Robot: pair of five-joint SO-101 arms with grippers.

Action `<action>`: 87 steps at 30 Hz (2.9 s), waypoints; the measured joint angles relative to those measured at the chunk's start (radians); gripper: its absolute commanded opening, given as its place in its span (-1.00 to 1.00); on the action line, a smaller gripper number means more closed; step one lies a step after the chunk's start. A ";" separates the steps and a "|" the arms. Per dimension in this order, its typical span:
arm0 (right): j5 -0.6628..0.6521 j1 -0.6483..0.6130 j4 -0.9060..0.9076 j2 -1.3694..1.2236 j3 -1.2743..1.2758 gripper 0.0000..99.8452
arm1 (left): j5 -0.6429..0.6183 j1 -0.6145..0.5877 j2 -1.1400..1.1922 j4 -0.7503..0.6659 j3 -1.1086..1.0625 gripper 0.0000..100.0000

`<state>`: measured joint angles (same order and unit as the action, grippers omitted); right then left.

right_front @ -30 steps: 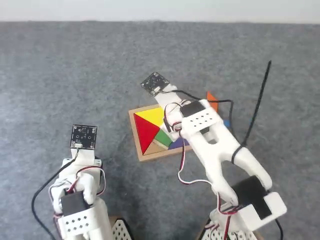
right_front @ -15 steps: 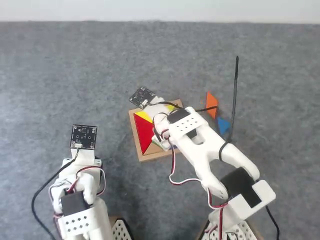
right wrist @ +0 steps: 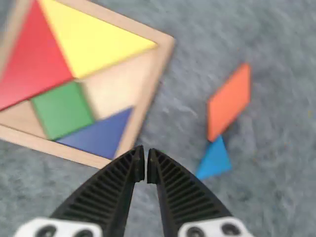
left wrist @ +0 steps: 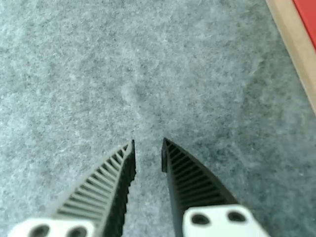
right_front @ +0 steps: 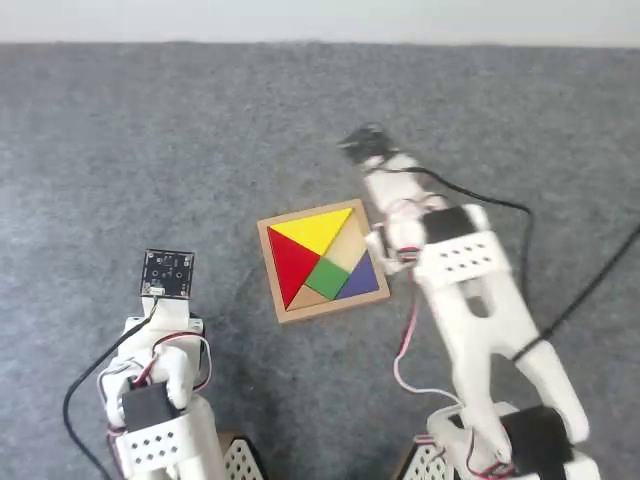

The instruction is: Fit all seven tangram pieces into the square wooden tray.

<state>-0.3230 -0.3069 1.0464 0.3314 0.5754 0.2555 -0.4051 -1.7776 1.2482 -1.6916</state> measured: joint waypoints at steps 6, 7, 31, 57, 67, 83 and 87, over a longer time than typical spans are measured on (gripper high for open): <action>0.043 0.129 -0.046 -0.103 0.015 -0.62 | 0.000 0.000 0.000 0.000 0.000 -0.83; 0.069 0.149 -0.057 -0.143 0.015 -0.62 | 0.000 0.000 0.000 0.000 0.000 -0.83; 0.041 0.206 -0.146 -0.470 -0.097 -0.76 | 0.000 0.000 0.000 0.000 0.000 -0.83; -0.066 0.203 -0.086 -0.598 -0.241 -0.54 | 0.000 0.000 0.000 0.000 0.000 -0.83; -0.064 0.206 0.028 -0.724 -0.422 -0.71 | 0.000 0.000 0.000 0.000 0.000 -0.83; -0.115 0.207 0.083 -0.713 -0.446 -0.75 | 0.000 0.000 0.000 0.000 0.000 -0.83; -0.115 0.209 0.078 -0.744 -0.473 -0.90 | 0.000 0.000 0.000 0.000 0.000 -0.83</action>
<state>-0.4381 -0.0982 1.1247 -0.4127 0.1028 0.2555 -0.4051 -1.7776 1.2482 -1.6916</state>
